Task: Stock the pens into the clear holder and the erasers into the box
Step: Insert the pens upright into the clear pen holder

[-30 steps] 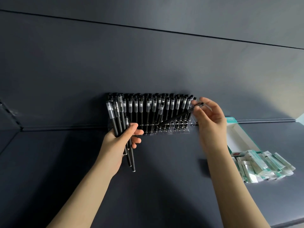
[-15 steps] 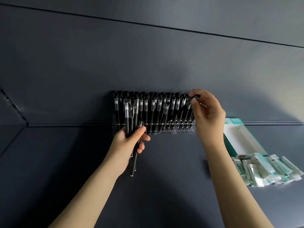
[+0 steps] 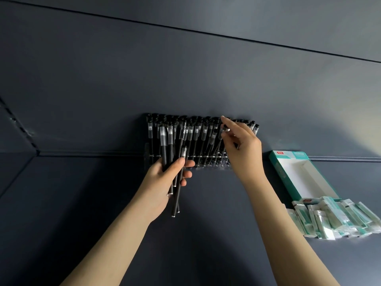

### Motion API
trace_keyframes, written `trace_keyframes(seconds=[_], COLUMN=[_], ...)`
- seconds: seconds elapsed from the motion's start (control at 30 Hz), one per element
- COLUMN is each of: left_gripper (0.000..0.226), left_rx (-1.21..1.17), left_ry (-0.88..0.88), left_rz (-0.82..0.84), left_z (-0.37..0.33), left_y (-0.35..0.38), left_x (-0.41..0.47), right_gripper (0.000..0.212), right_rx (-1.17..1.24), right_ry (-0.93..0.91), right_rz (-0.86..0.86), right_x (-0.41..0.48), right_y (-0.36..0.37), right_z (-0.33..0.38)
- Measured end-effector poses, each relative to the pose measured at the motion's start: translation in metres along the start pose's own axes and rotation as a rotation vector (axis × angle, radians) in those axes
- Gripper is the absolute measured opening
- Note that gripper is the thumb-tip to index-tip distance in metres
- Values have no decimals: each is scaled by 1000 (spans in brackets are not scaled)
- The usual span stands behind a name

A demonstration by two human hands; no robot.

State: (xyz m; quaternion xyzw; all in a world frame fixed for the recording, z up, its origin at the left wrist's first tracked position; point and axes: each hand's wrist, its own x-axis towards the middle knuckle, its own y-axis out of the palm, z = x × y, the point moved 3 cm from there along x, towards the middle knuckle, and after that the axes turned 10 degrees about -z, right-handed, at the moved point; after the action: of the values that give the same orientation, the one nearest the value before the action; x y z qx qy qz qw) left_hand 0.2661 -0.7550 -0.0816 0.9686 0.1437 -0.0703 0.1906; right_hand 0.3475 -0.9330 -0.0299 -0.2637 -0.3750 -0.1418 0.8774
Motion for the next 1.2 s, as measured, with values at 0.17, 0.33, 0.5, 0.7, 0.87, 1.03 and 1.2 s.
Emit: trace_keyframes(seconds=[0.17, 0.33, 0.5, 0.7, 0.87, 1.03, 1.2], left_gripper=[20, 21, 21, 27, 21, 20, 20], left_rx=[-13, -1, 11, 20, 56, 84, 13], left_ry=[-44, -2, 16, 28, 53, 63, 0], left_rz=[-4, 29, 64, 106, 144, 147, 55], left_z=[-2, -4, -3, -2, -2, -2, -1], left_y=[1, 2, 3, 8, 11, 12, 6], left_x=[-4, -4, -5, -8, -11, -12, -9], right_gripper=[32, 32, 33, 13, 8, 7, 15], right_rx=[11, 16, 88, 413, 546, 629, 733], right_ry=[35, 50, 77, 524, 628, 677, 691], right_rz=[24, 43, 9, 318, 330, 315, 47], right_x=[3, 2, -10, -39, -44, -42, -32], right_y=[5, 5, -7, -5, -2, -5, -17], right_z=[-5, -6, 9, 31, 34, 37, 18])
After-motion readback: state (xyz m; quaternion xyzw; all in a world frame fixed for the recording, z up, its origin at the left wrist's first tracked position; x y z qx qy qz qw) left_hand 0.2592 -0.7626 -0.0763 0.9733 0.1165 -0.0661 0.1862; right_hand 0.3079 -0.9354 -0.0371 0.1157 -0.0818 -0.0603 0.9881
